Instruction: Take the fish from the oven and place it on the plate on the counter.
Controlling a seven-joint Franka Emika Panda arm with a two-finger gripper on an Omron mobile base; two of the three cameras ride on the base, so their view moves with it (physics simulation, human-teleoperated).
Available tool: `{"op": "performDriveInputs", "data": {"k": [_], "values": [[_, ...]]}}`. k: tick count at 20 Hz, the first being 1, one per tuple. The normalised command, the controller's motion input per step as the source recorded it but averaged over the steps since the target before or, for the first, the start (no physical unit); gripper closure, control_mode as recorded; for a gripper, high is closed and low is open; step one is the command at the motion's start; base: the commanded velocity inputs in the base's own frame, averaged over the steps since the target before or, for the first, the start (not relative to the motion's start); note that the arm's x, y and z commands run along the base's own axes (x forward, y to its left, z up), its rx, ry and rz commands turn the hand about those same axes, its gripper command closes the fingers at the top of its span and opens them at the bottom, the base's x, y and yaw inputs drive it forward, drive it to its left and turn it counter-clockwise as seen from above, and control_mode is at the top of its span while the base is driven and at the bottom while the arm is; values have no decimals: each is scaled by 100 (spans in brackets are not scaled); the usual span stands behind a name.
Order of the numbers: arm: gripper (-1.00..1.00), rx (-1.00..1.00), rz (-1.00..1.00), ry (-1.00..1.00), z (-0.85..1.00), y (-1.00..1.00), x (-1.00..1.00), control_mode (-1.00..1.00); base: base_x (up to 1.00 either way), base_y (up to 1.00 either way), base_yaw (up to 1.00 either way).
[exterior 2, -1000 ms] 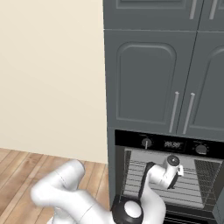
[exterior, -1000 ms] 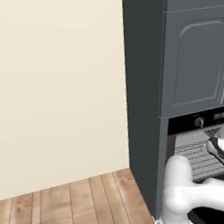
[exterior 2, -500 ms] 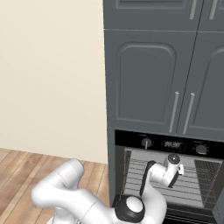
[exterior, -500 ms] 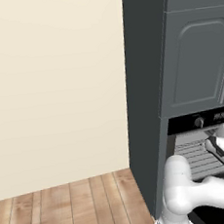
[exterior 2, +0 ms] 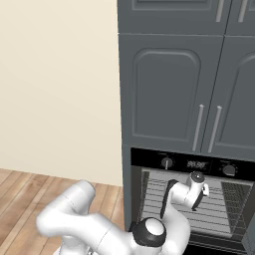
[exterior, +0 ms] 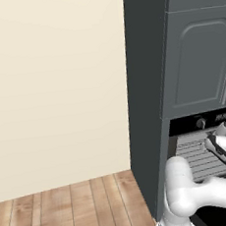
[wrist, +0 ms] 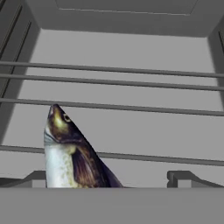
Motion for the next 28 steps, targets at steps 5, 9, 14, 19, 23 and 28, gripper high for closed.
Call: {"op": "performDriveInputs", "data": {"k": [5, 9, 14, 19, 23, 28], "values": [[100, 0, 0, 0, -2, 0, -4, -100, 0, 0, 0], [100, 0, 0, 2, 0, 0, -3, -100, 0, 0, 0], [100, 0, 0, 0, -17, 0, -18, -100, 0, 0, 0], [100, 0, 0, 0, -16, 0, -46, -100, 0, 0, 0], [100, 1, 4, -6, -1, -2, -64, -100, 0, 0, 0], [100, 2, 8, -11, 35, -11, -67, -100, 0, 0, 0]]}}
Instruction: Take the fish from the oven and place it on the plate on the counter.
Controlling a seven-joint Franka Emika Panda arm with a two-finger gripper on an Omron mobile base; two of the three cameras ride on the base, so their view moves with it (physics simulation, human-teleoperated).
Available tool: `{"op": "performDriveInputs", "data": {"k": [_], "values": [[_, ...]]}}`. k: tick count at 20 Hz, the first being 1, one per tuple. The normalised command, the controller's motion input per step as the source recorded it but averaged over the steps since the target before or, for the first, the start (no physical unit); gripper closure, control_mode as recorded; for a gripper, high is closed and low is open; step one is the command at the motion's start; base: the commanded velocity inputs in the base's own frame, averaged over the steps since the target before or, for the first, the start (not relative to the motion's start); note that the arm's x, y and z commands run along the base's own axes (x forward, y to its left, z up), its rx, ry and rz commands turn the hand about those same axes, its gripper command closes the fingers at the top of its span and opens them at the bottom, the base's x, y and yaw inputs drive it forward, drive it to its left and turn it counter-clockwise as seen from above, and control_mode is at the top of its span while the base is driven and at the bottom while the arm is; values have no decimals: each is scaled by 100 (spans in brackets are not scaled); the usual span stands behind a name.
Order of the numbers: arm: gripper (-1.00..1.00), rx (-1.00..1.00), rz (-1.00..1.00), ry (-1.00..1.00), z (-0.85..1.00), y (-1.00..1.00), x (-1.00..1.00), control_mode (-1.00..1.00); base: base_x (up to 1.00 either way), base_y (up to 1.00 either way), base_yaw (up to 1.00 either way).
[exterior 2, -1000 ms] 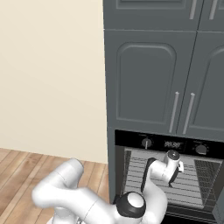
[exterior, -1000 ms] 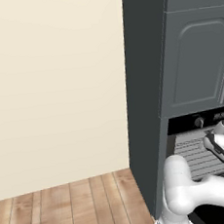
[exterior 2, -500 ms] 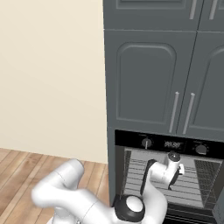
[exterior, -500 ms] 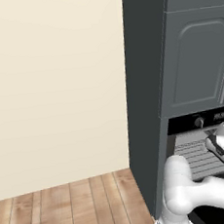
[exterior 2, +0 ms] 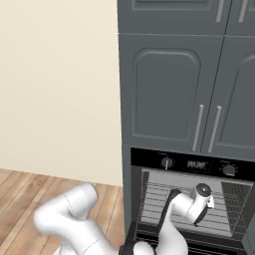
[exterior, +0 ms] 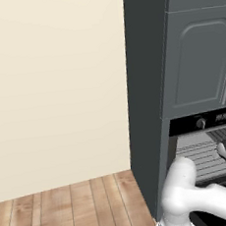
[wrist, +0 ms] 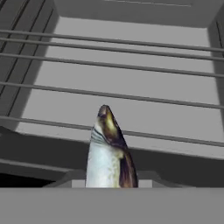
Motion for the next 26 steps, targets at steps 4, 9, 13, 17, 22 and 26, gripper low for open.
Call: {"op": "performDriveInputs", "data": {"k": [4, 9, 13, 17, 22, 26], "values": [[100, 0, 9, -9, 73, -1, -54, -100, 0, 0, 0], [100, 0, 10, -7, 100, 0, -69, -100, 0, 0, 0], [100, 0, 8, -4, 100, 11, -87, -100, 0, 0, 0], [100, 0, 1, -3, 100, 36, -98, -100, 0, 0, 0], [100, -2, -1, -1, 99, 61, -70, -100, 0, 0, 0], [100, -5, -8, 0, 100, 84, -36, -100, 0, 0, 0]]}}
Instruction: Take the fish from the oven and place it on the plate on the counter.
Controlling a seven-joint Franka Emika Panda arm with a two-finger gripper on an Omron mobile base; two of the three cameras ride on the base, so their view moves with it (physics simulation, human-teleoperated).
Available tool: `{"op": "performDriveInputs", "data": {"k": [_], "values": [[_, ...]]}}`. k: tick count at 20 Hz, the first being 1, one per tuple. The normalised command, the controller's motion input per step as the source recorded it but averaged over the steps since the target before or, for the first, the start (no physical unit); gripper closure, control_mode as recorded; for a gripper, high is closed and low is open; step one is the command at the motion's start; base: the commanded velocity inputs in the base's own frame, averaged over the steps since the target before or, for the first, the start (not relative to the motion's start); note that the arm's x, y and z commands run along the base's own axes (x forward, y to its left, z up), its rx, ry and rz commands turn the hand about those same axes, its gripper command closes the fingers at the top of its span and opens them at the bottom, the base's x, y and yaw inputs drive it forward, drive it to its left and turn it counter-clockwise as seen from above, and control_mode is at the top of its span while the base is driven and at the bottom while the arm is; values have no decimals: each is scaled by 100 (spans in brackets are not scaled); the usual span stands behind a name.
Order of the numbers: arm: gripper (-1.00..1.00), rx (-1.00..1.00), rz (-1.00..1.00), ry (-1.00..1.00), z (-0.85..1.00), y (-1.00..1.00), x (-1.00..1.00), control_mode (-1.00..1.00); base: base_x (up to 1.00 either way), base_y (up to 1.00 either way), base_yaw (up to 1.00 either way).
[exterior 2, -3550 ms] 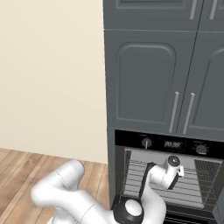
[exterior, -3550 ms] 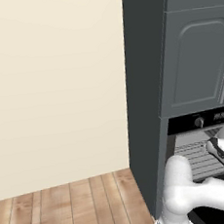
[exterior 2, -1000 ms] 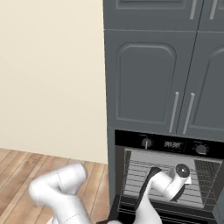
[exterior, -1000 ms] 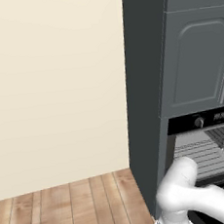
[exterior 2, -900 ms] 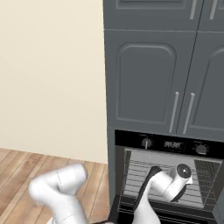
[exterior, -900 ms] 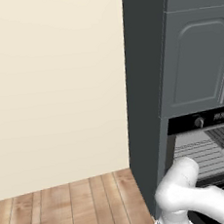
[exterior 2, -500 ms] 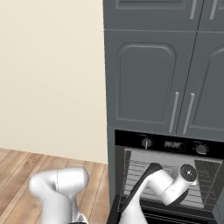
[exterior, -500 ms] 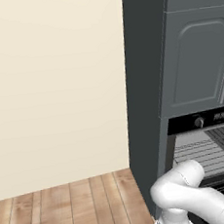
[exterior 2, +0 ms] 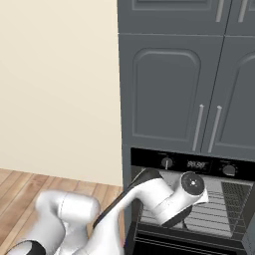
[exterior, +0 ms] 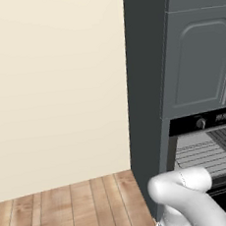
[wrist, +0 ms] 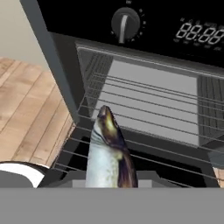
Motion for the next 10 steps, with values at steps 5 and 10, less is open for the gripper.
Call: {"op": "performDriveInputs", "data": {"k": [5, 10], "values": [[100, -9, -12, 0, 94, 93, -7, -100, 0, 0, 0], [100, -13, -18, 1, 74, 96, 0, -100, 0, 0, 0]]}}
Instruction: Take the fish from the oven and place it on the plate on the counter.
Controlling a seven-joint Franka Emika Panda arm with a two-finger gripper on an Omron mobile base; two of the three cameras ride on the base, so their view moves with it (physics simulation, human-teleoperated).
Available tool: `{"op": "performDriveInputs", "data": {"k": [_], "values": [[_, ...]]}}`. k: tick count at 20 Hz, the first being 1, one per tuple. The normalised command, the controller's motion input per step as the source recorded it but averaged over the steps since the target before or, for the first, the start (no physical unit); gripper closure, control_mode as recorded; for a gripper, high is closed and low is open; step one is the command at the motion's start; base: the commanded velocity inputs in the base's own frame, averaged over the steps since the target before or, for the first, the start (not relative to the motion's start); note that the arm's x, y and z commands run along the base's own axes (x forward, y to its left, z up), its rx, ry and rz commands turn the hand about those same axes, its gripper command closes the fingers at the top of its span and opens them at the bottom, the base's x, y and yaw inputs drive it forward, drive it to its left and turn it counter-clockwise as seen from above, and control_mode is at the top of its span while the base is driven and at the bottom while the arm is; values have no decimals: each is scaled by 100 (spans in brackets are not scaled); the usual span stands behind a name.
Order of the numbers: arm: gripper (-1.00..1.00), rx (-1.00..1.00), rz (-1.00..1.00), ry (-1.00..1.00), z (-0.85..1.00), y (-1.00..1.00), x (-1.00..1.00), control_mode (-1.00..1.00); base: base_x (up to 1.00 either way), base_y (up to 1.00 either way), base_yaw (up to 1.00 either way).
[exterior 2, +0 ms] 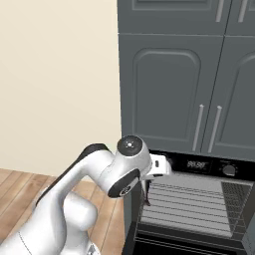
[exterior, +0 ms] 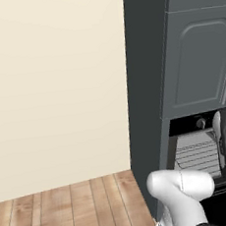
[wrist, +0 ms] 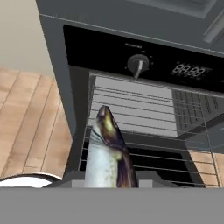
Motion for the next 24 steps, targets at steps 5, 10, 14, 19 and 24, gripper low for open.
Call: {"op": "performDriveInputs", "data": {"k": [5, 10, 14, 19, 24], "values": [[100, -16, -16, 7, 28, 100, 11, -100, 0, 0, 0], [100, -3, -2, 1, 15, 85, 10, -100, 0, 0, 0], [100, 15, 2, -1, 1, 39, 20, -100, 0, 0, 0], [100, 24, 10, 0, 13, 12, 6, -100, 0, 0, 0], [100, 17, 12, 2, 45, 3, 0, -100, 0, 0, 0]]}}
